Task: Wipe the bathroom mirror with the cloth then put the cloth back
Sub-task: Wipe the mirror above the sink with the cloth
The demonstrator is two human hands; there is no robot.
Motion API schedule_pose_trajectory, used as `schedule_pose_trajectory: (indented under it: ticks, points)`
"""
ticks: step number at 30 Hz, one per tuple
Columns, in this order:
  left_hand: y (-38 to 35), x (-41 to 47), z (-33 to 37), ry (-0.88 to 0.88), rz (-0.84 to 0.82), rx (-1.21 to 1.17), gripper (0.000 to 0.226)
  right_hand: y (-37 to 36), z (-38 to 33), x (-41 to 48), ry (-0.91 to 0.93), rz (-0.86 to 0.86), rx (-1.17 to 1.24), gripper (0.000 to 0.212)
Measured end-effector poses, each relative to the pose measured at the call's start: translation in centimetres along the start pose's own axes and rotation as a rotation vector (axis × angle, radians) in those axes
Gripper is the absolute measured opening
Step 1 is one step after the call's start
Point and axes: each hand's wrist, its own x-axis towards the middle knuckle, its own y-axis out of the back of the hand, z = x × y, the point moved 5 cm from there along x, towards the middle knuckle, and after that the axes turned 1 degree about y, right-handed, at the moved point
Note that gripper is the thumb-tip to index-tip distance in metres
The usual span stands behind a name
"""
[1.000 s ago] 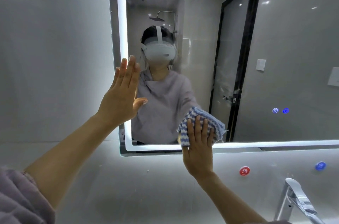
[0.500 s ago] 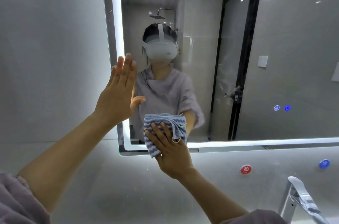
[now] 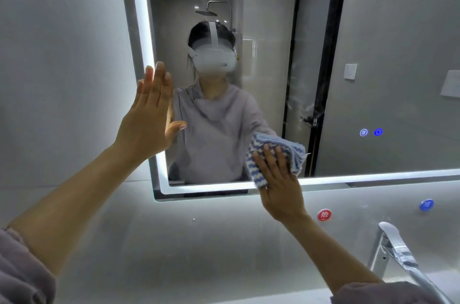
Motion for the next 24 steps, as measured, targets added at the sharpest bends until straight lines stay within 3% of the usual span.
schedule_pose_trajectory:
  ticks: [5, 18, 24]
  points:
    - [0.2, 0.0, 0.2, 0.004, 0.0, -0.016, 0.092, 1.7, 2.7, -0.9, -0.172, -0.104, 0.052, 0.054]
    - [0.4, 0.0, 0.3, 0.015, -0.035, -0.013, 0.094, 1.4, 1.0, -0.8, -0.26, -0.093, 0.109, 0.057]
    - [0.4, -0.1, 0.3, 0.009, -0.022, -0.036, 0.093, 0.2, -3.2, -0.1, -0.131, -0.123, 0.102, 0.056]
